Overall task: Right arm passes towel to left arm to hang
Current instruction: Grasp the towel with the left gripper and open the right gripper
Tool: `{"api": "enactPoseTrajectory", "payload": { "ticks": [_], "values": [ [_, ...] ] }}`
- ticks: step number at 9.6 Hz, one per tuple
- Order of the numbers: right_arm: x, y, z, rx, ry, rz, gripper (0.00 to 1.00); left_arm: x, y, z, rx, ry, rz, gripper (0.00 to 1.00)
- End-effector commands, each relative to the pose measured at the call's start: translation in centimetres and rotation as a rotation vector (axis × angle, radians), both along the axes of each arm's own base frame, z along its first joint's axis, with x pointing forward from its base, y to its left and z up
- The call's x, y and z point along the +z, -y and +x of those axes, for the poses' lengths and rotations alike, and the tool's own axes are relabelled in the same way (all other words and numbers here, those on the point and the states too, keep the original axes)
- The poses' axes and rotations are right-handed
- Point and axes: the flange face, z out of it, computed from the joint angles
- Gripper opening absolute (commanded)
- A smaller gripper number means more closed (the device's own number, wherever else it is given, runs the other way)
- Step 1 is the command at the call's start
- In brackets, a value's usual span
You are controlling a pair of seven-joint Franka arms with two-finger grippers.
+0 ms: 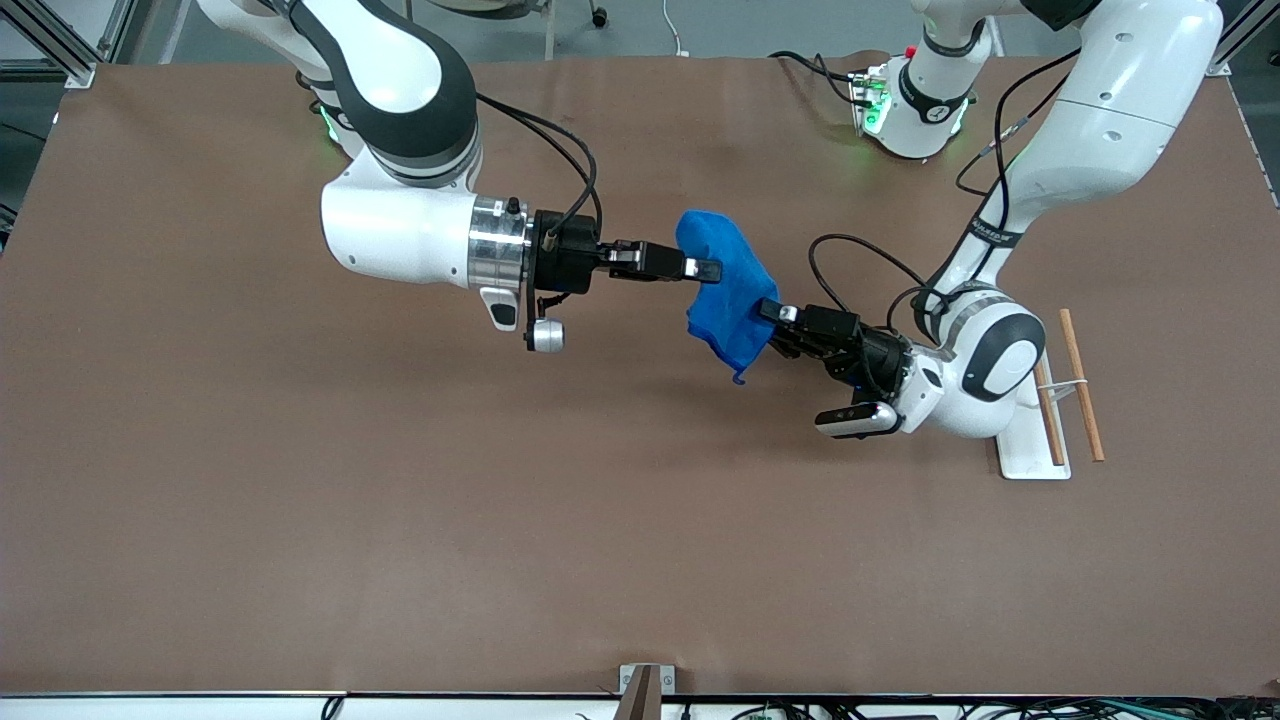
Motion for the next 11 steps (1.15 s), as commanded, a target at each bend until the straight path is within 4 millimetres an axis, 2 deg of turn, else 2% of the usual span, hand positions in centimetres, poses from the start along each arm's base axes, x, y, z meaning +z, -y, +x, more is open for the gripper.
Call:
{"api": "enactPoseTrajectory", "payload": {
  "ticks": [1, 3, 4, 5, 7, 8, 9, 11],
  "values": [
    [0.3, -0.4, 0.2, -0.011, -0.009, 0.024, 0.0, 1.0, -2.3, 0.5, 0.039, 0.004, 0.006, 0.03],
    [0.4, -0.3, 0.3, -0.012, -0.011, 0.026, 0.0, 4.7, -4.4, 1.1, 0.027, -0.017, 0.049, 0.0],
    [0.3, -0.1, 0.5, -0.017, -0.014, 0.024, 0.43, 5.7, -5.5, 1.3, 0.004, -0.037, 0.097, 0.0],
    [0.1, 0.3, 0.5, -0.018, -0.003, 0.006, 0.99, 7.2, -8.2, 2.3, -0.017, -0.034, 0.184, 0.0],
    [-0.1, 3.5, 1.6, -0.035, 0.047, -0.073, 1.0, 10.2, -13.8, 3.7, -0.047, -0.103, 0.373, 0.0],
    [-1.1, 5.7, 1.9, -0.037, 0.077, -0.161, 1.0, 11.6, -16.1, 4.1, -0.063, -0.124, 0.499, 0.0],
    [-3.0, 8.3, 2.4, -0.029, 0.113, -0.27, 1.0, 12.6, -18.0, 4.1, -0.068, -0.12, 0.645, 0.0],
    [-5.3, 12.5, 3.3, -0.003, 0.176, -0.447, 1.0, 14.4, -23.5, 3.7, -0.059, -0.164, 0.979, 0.0]
  ]
}}
